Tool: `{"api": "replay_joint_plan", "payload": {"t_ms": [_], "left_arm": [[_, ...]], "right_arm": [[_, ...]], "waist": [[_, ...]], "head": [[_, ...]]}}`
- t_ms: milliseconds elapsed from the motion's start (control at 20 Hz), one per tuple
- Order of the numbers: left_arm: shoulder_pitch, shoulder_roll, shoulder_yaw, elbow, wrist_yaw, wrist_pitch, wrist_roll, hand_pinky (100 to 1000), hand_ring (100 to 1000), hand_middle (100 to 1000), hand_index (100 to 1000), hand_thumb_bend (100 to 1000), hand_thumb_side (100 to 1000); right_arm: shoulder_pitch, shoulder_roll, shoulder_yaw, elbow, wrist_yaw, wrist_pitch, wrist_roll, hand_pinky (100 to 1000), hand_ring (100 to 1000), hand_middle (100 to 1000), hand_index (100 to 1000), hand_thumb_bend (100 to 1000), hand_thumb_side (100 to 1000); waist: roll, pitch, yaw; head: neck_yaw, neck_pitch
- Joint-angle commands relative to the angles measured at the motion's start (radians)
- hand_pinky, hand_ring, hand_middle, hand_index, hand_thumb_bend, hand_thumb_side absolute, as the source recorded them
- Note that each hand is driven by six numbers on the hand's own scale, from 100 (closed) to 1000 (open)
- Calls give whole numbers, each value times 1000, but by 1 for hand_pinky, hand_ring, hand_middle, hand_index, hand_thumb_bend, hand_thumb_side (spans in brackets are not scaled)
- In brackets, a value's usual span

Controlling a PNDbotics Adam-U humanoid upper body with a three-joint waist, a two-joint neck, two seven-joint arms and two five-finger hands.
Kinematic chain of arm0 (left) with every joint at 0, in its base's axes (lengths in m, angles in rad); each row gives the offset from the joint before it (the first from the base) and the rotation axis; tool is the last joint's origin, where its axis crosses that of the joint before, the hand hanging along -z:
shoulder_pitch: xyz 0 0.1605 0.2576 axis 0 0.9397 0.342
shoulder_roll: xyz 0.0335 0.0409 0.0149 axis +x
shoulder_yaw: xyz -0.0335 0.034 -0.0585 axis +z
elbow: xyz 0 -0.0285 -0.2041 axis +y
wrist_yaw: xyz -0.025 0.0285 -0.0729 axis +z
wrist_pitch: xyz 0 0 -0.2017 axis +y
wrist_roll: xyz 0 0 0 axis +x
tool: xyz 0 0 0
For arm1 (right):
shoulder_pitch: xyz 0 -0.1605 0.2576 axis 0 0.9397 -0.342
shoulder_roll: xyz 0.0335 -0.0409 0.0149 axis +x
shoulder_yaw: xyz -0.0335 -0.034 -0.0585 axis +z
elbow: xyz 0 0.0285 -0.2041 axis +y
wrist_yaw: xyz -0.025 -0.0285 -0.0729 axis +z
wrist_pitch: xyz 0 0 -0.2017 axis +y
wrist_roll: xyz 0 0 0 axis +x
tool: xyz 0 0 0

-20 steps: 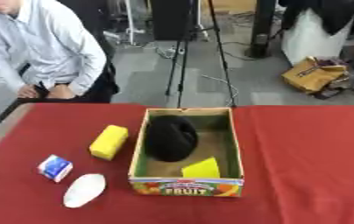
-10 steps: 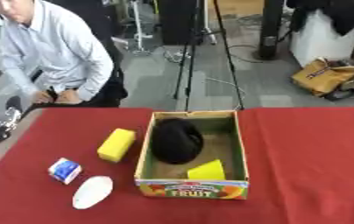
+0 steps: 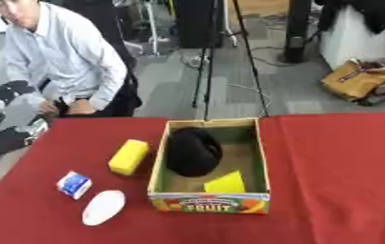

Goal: Pick up objects on the table and place them in the box.

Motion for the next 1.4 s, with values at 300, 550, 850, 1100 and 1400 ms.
{"api": "replay_joint_plan", "payload": {"t_ms": [300,550,850,1100,1400], "left_arm": [[-123,34,-101,112,-42,-66,27,1000,1000,990,1000,286,747],[-135,44,-142,238,-26,-228,77,1000,1000,1000,1000,337,745],[-117,82,-154,268,-10,-302,-231,1000,1000,1000,1000,415,716],[-98,106,-165,246,-31,-276,-325,1000,1000,1000,1000,462,731],[-34,157,-196,175,-9,-294,-119,1000,997,1000,1000,309,825]], "right_arm": [[-1,-23,10,-22,-15,-27,-28,729,719,654,680,100,955],[-1,-21,15,-22,-22,-28,-17,729,718,647,672,100,953],[0,-19,16,-22,-26,-26,-15,730,718,642,663,100,953],[1,-19,18,-22,-29,-25,-13,731,717,636,656,100,952],[4,-18,17,-22,-33,-21,-15,732,716,627,644,100,949]], "waist": [[9,-26,-8],[15,-27,-14],[17,-27,-13],[18,-27,-16],[22,-24,-19]], "head": [[2,11],[12,13],[9,12],[10,12],[10,10]]}}
